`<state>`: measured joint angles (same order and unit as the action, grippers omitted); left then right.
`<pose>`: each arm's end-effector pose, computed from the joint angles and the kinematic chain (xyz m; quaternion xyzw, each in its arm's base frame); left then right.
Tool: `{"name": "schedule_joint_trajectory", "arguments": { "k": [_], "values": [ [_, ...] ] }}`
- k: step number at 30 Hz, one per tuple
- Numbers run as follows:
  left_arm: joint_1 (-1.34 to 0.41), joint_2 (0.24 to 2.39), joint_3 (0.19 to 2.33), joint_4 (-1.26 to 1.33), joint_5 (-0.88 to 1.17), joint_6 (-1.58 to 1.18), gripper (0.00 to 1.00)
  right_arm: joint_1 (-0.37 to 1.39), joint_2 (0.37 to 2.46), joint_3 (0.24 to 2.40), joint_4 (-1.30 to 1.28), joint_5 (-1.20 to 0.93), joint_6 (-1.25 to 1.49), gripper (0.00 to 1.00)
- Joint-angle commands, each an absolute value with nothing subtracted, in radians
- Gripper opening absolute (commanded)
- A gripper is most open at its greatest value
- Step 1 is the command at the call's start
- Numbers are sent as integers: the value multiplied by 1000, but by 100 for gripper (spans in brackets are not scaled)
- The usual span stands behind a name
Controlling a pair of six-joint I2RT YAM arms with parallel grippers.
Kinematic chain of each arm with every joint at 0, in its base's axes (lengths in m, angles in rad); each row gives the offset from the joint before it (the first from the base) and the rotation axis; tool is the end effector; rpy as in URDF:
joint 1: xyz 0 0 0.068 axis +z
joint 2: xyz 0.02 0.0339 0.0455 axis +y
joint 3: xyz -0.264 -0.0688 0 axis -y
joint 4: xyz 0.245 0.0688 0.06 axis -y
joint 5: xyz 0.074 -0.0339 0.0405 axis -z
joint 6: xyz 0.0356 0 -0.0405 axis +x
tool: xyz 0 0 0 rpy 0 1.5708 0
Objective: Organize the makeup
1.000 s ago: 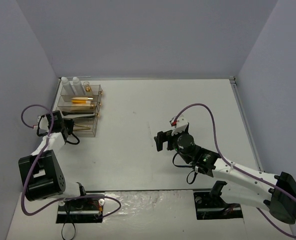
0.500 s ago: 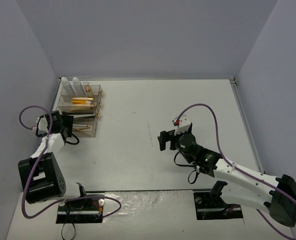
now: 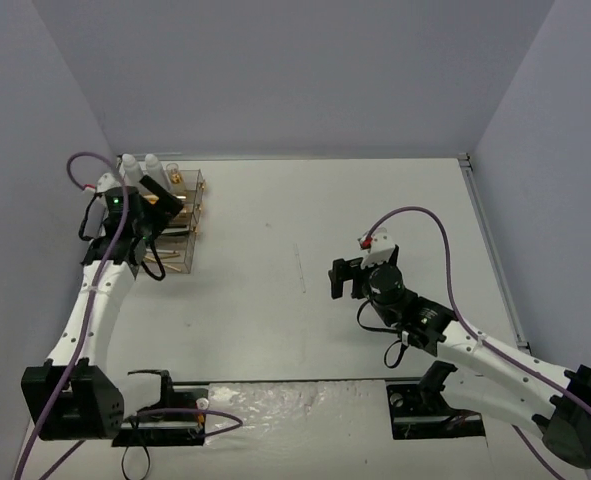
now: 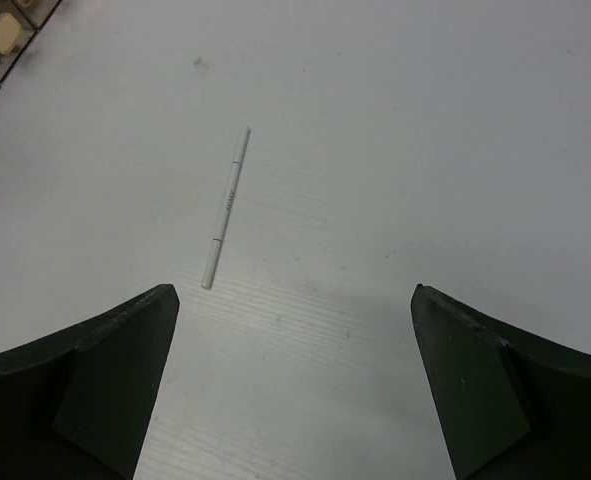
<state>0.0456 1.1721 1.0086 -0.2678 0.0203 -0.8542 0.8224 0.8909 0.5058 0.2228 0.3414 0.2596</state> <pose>0.2683 0.0115 0.3303 -0.3612 0.7606 -0.2200 0.4925 0.1515 0.1456 0.2650 -0.1029 0.7520 0.2176 0.6136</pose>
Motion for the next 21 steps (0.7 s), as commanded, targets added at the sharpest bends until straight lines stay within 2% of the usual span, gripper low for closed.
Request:
{"name": "schedule_joint_trajectory", "arguments": {
  "k": [1,3,7,14,18,21],
  "values": [
    [-222,1212,1143,-438,-46,-678,95,808,798,541,193,397,252,100],
    [-352,1265,1195,-454,-56,-687,95,807,765,541,160,403,256,100],
    [-507,1432,1305,-500,-80,-710,95,807,681,537,124,416,273,100],
    [-705,1708,1504,-517,-147,-784,93,807,537,532,69,468,297,100],
    [-738,1832,1573,-531,-135,-826,83,807,476,531,46,472,307,100],
    [-750,1918,1601,-528,-122,-855,63,808,448,525,33,470,314,100]
  ]
}}
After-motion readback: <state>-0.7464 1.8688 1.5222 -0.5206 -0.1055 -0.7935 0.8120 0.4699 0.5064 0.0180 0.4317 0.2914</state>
